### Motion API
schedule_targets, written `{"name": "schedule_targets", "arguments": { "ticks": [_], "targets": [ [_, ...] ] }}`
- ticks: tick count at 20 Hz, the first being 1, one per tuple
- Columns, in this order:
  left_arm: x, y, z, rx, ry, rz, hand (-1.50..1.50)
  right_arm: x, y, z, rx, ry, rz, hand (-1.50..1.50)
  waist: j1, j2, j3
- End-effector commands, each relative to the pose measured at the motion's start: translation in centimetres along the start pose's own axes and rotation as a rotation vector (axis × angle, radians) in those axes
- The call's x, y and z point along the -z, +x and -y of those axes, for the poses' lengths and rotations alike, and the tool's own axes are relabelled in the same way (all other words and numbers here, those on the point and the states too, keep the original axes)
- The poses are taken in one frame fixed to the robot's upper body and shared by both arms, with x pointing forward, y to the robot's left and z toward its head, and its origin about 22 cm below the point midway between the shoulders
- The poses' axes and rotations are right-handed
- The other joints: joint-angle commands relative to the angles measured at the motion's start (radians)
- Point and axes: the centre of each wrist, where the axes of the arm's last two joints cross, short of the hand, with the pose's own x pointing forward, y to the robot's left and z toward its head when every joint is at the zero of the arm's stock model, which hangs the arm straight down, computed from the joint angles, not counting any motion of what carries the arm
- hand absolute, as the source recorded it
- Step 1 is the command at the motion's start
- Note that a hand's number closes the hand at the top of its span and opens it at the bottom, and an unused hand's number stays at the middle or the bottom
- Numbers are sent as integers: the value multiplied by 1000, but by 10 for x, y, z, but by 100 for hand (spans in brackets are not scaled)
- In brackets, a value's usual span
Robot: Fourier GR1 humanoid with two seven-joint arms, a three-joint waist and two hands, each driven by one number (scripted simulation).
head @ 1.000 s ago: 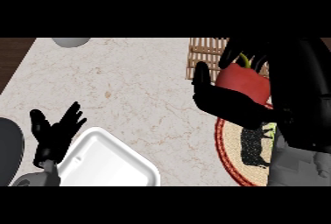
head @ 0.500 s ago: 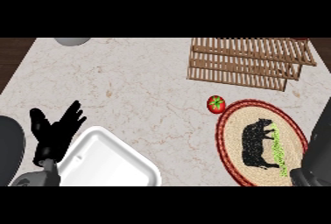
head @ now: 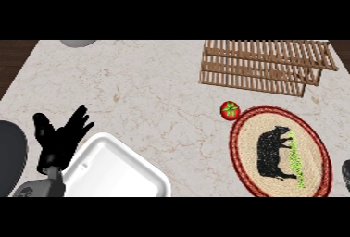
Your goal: Pick the bell pepper from the placemat and place it in the tiered shelf
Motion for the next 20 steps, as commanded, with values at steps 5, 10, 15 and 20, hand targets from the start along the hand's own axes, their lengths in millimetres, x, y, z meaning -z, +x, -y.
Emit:
{"name": "schedule_targets", "arguments": {
  "ticks": [5,10,15,20],
  "targets": [
    [7,-13,14,-13,6,-54,0,40,-18,0,-73,75,13,150,-2,4,-3],
    [5,-8,21,-3,1,-24,0,63,-45,-21,-101,28,12,150,5,6,-3],
    [0,-8,5,8,-9,-39,0,73,-61,-31,-112,28,-9,150,3,3,-3],
    [-4,-21,8,1,-11,-32,0,85,-72,-47,-85,-14,22,150,9,5,-3]
  ]
}}
